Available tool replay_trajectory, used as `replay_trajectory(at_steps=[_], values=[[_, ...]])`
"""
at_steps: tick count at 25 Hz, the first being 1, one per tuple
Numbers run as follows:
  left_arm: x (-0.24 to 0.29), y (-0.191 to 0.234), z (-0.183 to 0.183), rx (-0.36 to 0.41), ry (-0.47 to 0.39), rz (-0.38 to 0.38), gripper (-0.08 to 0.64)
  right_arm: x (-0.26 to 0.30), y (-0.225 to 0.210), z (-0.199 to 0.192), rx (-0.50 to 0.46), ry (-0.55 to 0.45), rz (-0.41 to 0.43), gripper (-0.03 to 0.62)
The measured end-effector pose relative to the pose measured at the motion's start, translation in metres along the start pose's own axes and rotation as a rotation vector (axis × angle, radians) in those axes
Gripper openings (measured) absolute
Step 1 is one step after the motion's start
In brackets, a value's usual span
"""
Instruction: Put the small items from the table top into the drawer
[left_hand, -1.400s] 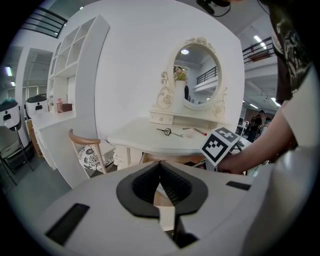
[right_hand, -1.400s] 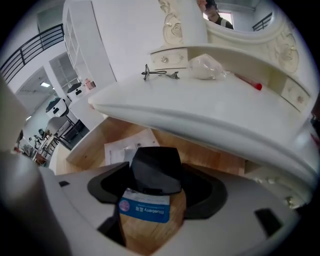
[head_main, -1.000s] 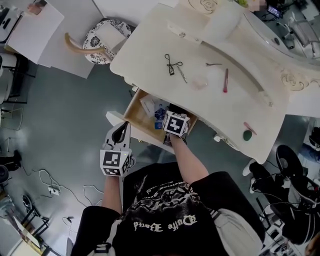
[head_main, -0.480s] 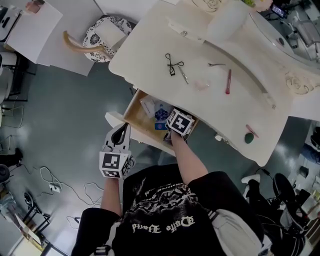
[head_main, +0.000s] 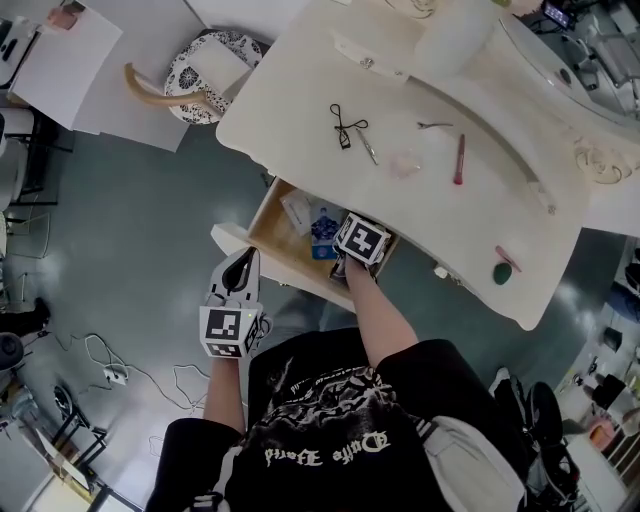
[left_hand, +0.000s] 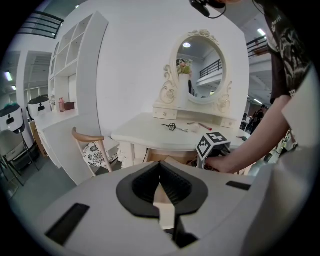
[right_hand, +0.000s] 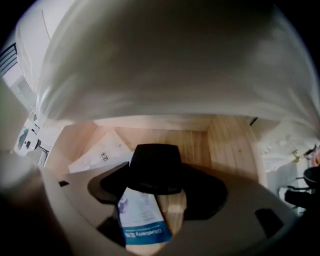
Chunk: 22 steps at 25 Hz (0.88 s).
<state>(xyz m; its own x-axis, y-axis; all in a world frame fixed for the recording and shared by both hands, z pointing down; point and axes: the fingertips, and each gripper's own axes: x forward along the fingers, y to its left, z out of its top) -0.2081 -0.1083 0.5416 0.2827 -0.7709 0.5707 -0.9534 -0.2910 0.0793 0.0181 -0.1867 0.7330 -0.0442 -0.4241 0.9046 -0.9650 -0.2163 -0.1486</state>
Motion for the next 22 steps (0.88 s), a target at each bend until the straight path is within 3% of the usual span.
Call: replay_trajectory(at_steps=[7,12,22], values=[[0.0,-0.003,0.0,-0.001,-0.004,-0.014,0.015,0.0,0.004,-0.002,-0.001,-0.001,0.033,0.334],[0.002,-0.005,0.001,0.041,-0.003,-0.031,0.015,-0.007,0.013,0.001,-0.022,-0.014,0.057,0.374],[0.01,-0.014,0.012,0.036,-0.057,-0.087,0.015,-0.04,0.024,0.001,0.0,-0.033,0.142,0.383]])
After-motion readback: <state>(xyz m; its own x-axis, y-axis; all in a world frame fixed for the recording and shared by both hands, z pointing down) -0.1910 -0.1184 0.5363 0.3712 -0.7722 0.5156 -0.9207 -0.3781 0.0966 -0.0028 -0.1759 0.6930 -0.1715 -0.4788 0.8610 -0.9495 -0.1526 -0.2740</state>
